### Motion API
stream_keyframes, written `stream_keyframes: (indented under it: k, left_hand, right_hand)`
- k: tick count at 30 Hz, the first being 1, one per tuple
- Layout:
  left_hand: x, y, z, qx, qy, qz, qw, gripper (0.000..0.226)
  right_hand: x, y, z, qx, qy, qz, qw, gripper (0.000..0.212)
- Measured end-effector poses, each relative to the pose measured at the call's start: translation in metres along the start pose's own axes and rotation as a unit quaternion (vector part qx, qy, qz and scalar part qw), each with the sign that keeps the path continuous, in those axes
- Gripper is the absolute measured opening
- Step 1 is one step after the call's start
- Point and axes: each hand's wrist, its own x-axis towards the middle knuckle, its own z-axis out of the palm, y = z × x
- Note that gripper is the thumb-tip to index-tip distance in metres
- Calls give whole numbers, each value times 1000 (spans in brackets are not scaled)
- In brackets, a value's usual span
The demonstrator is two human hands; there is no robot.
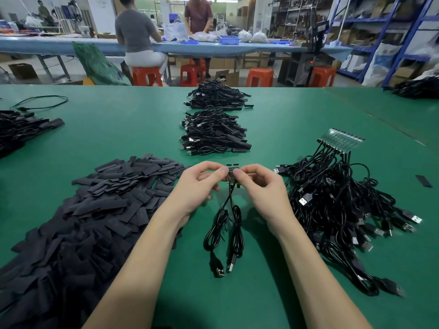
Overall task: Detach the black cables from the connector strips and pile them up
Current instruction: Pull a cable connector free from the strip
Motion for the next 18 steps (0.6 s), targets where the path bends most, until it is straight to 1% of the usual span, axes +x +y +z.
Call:
stream_keyframes:
  k: [4,8,10,13,18]
  left_hand:
    - [-1,1,5,-31,-4,-11,999,6]
    - [-2,2,5,-55,-39,-3,998,8]
    - [-2,2,5,-56,-43,0,998,16]
    - [-3,0,9,-57,-33,2,998,18]
    - [-2,-2,12,-121,-44,-10,992,21]
  right_hand:
    - [-3,-7,-2,58,-29,24,998,11]
    - [-5,-13,-5,84,-39,48,995,16]
    - [-5,-16,-6,100,-56,77,990,25]
    - [-4,-17,-9,130,-74,134,980,30]
    - [-1,-12,-6,162,-90,192,964,36]
